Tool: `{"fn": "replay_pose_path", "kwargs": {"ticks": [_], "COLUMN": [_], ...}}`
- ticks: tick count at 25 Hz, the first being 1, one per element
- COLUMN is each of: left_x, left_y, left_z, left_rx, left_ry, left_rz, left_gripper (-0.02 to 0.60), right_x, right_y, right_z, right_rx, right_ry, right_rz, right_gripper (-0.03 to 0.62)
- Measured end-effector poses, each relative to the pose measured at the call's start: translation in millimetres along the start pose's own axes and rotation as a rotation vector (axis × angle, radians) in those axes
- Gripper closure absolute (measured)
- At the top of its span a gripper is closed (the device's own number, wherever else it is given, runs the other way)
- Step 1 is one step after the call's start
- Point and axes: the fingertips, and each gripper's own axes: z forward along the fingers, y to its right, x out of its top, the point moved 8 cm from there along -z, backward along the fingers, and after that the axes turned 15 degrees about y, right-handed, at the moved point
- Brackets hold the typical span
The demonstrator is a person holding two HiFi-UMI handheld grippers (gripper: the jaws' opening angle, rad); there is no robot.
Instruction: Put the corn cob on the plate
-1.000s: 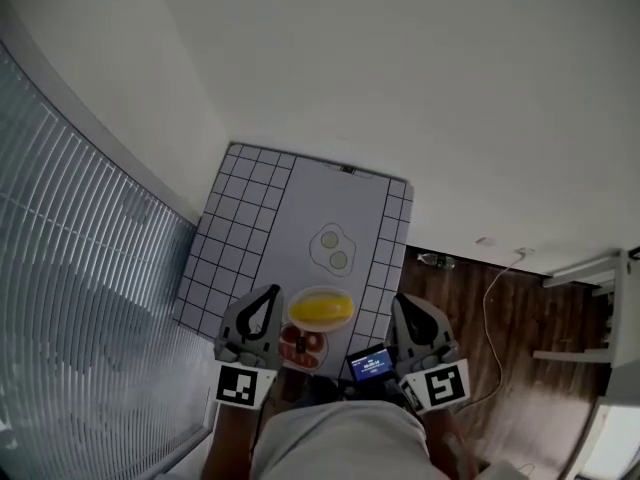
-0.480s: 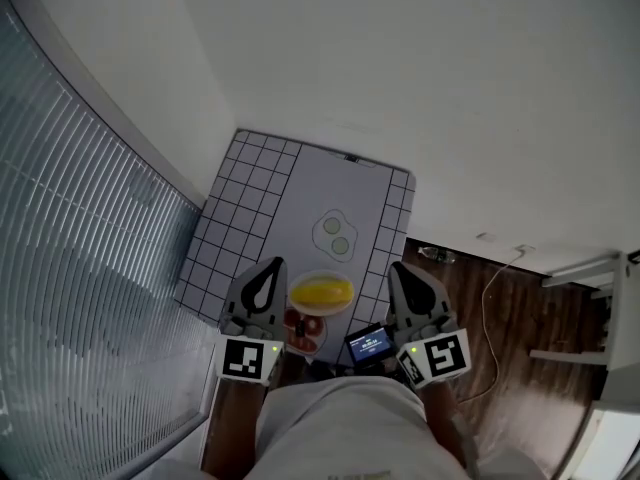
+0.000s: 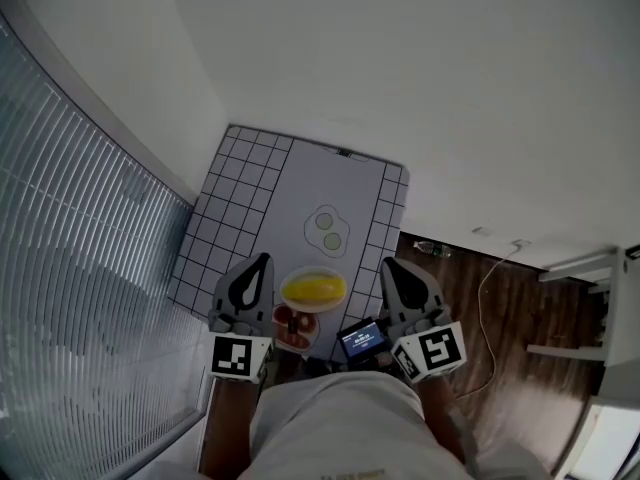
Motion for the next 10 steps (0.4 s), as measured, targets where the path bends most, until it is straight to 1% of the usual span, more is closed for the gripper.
{"fn": "replay_pose_path", "kwargs": {"ticks": [4, 10], "left_x": [-1.4, 1.8], "left_y": [-0.3, -3.8], "left_z": [-2.7, -3.2], "left_rx": [0.006, 0.0], "left_ry": [-0.013, -0.014], "left_rz": [0.009, -0.009], "left_gripper": [0.572, 0.572], "right_x": [-2.7, -5.7], "right_y": [1.5, 0.1], "right_z": [-1.6, -1.8], "right_rx": [0.002, 0.011], "right_ry": [-0.006, -0.027], "right_rz": [0.004, 0.004], "right_gripper": [0.588, 0.588]}}
